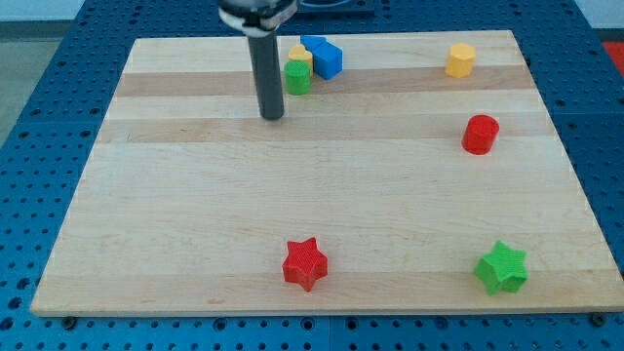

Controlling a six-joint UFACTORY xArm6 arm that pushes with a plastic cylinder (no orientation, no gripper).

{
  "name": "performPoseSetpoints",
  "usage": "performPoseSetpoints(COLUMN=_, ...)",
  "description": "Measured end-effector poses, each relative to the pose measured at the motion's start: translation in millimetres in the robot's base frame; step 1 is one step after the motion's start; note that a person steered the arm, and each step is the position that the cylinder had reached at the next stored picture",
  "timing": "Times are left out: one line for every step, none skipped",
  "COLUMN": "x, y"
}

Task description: Push the red star diagonally to the bottom left of the red circle

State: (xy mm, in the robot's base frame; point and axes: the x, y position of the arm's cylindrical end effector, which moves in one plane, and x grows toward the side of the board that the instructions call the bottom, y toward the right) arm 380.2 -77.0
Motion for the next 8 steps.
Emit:
performPoseSetpoints(x=77.9, y=-5.9)
performPoseSetpoints(x=163.4, y=-5.9)
performPoseSetpoints(x=238.7, y=-5.5)
performPoseSetpoints(x=238.8, y=0.4)
performPoseSetpoints(x=238.7, y=18.9)
performPoseSetpoints(x=238.7, y=20.6)
performPoseSetpoints(x=230.1, y=20.6)
performPoseSetpoints(x=143.9, y=26.5)
